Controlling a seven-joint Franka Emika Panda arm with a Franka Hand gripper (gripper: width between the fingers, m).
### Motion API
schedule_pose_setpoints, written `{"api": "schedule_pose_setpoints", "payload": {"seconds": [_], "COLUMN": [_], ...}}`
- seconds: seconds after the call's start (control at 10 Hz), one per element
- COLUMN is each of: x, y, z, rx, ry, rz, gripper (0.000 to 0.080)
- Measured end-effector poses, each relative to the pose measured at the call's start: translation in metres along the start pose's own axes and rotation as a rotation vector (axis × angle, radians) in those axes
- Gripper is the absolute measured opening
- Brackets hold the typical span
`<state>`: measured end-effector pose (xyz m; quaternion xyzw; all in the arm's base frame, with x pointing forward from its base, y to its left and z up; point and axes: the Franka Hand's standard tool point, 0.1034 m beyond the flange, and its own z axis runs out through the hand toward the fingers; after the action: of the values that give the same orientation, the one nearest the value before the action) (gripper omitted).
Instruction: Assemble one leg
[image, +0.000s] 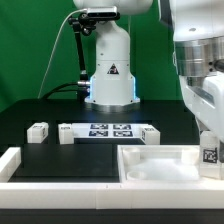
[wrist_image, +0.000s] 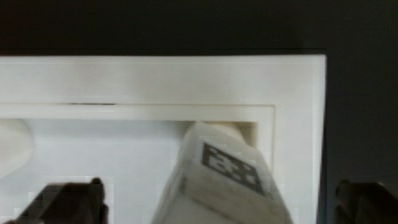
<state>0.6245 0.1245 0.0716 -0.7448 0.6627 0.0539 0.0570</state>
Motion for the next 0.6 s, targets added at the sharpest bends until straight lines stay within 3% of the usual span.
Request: {"api": "schedule_pose_setpoints", "payload": {"seconds": [0.6], "x": [0.0037], "y": [0.0004], "z": [0.0003], "rx": [-0.026], "ry": [0.045], "rz": [-0.642], "gripper": [0.0649]}}
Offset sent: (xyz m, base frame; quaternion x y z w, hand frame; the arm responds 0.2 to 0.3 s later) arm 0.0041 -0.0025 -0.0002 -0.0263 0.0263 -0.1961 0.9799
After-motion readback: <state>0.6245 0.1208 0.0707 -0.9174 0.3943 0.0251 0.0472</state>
